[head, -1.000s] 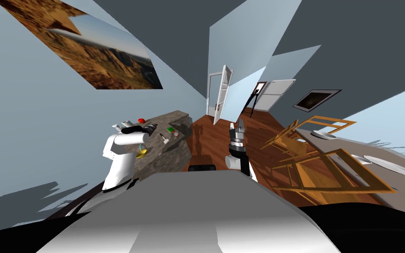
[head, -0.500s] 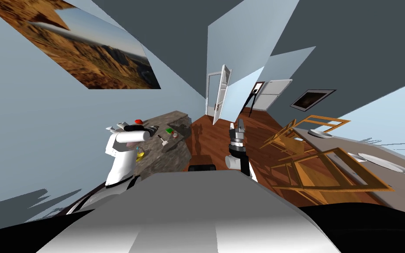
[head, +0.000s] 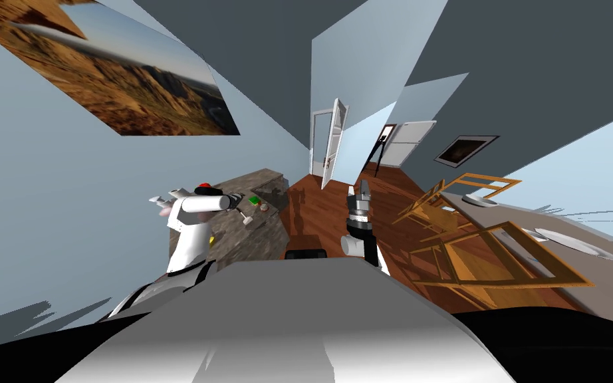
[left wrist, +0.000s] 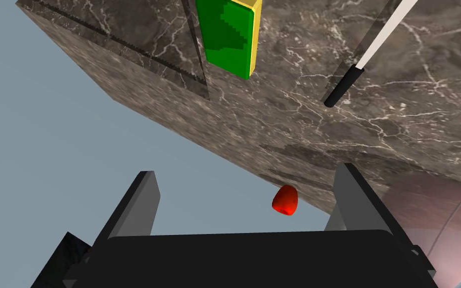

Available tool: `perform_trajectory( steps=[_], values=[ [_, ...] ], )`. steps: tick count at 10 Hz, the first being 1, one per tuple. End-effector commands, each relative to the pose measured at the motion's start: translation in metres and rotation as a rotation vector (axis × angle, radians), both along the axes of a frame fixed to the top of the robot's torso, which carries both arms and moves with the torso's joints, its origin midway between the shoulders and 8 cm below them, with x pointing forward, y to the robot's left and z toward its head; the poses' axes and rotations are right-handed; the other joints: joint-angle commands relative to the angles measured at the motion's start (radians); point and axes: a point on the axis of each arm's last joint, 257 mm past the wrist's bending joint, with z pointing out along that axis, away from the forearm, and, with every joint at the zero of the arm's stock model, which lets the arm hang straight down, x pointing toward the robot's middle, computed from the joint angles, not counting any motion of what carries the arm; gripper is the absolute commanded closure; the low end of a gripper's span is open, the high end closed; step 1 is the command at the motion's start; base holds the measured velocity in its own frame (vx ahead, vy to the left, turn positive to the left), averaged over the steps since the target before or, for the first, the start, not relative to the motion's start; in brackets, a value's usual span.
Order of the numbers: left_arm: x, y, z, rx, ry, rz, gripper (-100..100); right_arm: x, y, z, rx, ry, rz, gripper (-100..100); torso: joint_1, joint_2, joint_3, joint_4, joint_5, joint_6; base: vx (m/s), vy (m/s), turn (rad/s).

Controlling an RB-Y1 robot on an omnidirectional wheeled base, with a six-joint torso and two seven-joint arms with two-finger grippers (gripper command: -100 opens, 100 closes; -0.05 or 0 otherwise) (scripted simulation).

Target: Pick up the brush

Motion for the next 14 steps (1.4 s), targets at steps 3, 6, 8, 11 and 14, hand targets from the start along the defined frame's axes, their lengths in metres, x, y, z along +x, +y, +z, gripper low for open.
perform_trajectory(
  steps=[3,6,8,11,14],
  values=[
    [-0.005,-0.019,-0.026,-0.077,0.106,-0.009,-100,0.000,0.000,0.000,0.000,0.000,0.000,0,0.000,-0.001,0.000,0.000,0.000,0.000,0.062,0.034,-0.049],
    [-0.012,-0.029,-0.040,-0.114,0.167,-0.012,-100,0.000,0.000,0.000,0.000,0.000,0.000,0,0.000,0.000,0.000,0.000,0.000,0.000,0.052,0.030,-0.037],
    [-0.016,-0.040,-0.052,-0.146,0.216,-0.019,-100,0.000,0.000,0.000,0.000,0.000,0.000,0,0.000,-0.001,0.000,0.000,0.000,0.000,0.062,0.029,-0.041],
    [-0.026,-0.060,-0.075,-0.203,0.308,-0.031,-100,0.000,0.000,0.000,0.000,0.000,0.000,0,0.001,-0.002,-0.001,0.000,0.000,0.000,0.067,0.046,-0.052],
    [-0.045,-0.084,-0.106,-0.269,0.431,-0.043,-100,0.000,0.000,0.000,0.000,0.000,0.000,0,0.000,-0.002,-0.001,0.000,0.000,0.000,0.076,0.038,-0.050]
  ],
)
